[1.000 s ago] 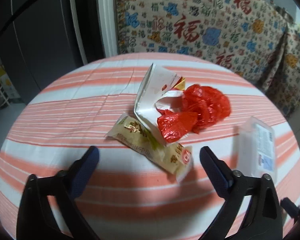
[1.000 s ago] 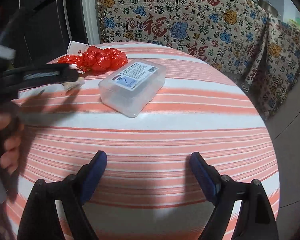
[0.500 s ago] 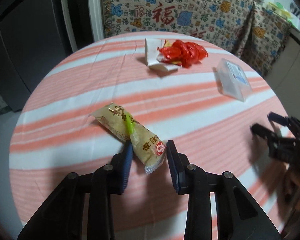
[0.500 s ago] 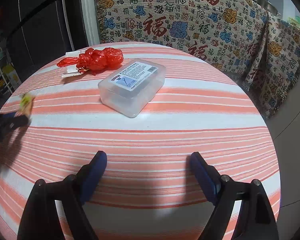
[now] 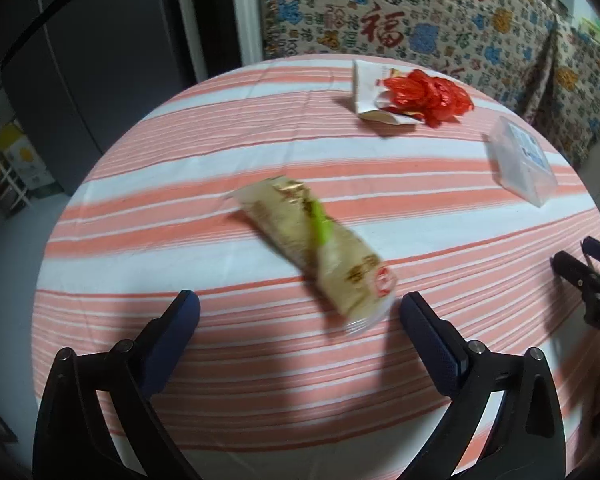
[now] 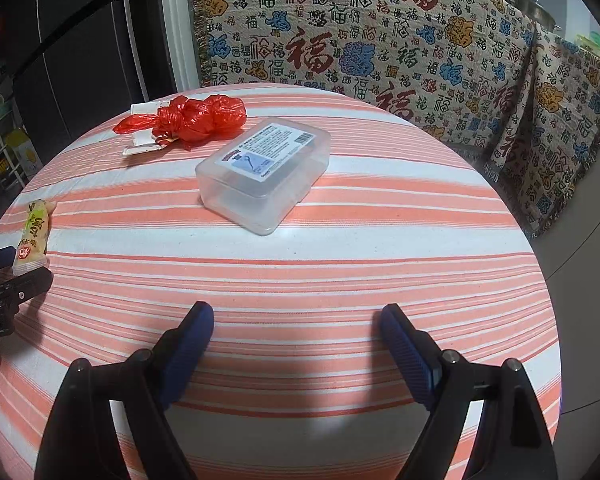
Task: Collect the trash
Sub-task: 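Move both open tools back over the table toward the cream wrapper and clear box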
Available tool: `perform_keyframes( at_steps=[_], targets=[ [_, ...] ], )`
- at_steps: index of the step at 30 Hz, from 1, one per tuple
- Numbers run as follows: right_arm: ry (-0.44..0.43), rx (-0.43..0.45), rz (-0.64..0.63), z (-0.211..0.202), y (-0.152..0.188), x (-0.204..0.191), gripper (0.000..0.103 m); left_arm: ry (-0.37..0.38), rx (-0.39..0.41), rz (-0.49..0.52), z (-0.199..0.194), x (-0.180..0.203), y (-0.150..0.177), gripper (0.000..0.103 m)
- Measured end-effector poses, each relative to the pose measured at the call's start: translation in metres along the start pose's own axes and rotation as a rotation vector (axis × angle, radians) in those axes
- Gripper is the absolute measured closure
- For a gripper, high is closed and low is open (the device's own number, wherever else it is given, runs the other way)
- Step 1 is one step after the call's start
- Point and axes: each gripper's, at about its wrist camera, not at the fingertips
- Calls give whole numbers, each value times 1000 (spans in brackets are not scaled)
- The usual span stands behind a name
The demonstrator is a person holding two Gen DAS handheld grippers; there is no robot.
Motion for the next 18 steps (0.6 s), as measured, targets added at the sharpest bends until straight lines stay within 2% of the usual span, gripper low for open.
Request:
perform_keyframes(
  at_steps=[5, 18],
  targets=[
    [0, 0, 0, 0, 0, 0, 15, -8, 11, -15, -2, -13, 7, 0],
    [-2, 0, 6, -1, -1, 0, 15, 7, 13, 3, -4, -13, 11, 0]
  ],
)
Point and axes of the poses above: each gripper's, at about its wrist camera, not at the fingertips, and z roughly the way its jaws point, x to its right, y to its underside, and after that the axes turned 7 degrees about z, right-handed
